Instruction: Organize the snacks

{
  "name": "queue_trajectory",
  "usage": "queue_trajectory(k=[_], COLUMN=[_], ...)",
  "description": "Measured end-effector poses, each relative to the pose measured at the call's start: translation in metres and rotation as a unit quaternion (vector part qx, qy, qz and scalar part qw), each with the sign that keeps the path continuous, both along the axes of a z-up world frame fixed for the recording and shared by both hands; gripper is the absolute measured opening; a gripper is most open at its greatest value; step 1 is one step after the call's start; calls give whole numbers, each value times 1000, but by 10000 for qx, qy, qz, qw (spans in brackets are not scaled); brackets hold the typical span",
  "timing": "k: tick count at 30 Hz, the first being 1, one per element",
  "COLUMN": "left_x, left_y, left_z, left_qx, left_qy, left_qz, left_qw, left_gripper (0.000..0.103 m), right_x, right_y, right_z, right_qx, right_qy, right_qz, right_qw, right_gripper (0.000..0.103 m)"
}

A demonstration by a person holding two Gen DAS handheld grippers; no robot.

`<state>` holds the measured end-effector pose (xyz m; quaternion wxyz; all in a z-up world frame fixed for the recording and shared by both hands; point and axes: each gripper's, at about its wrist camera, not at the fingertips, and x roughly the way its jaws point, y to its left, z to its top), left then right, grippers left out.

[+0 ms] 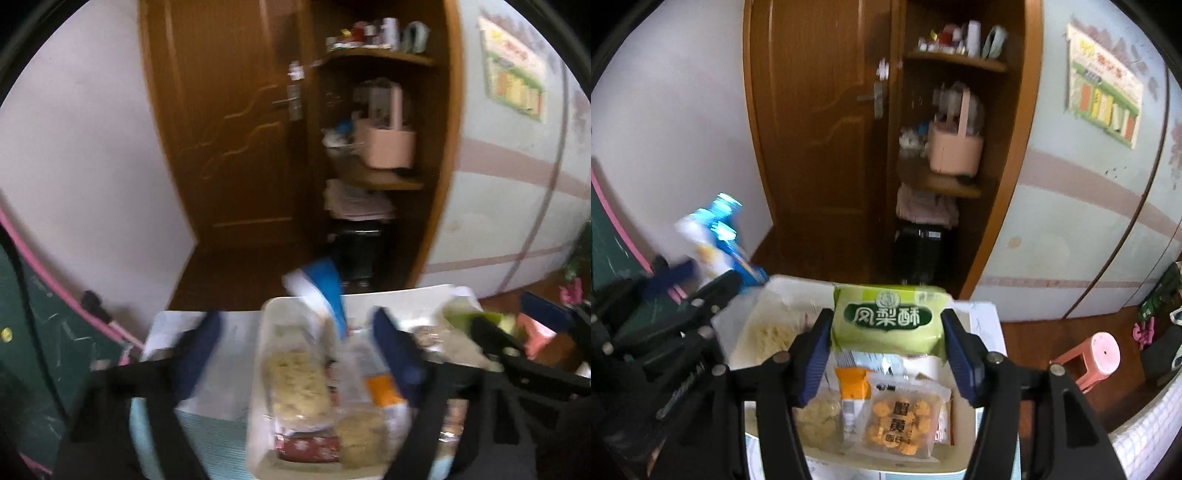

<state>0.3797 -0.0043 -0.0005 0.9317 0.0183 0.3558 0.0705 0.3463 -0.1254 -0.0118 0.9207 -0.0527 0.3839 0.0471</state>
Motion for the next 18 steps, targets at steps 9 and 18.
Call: queue_trajectory(k=[9,18], left_x=[4,-41], left_y=[16,21], left_z=[-29,-4], left_qx=[-229,-539], left_qy=[456,390], left_qz=[-176,-353], left_qw=[9985,9972], left_gripper=[98,98], right_x=[-4,-38], right_y=[-13,-12], right_z=[-30,-6], right_qx=[266,442], right_qy=[359,215], right_qz=[-71,-169], right_qw=[9990,9986], right_gripper=[77,77])
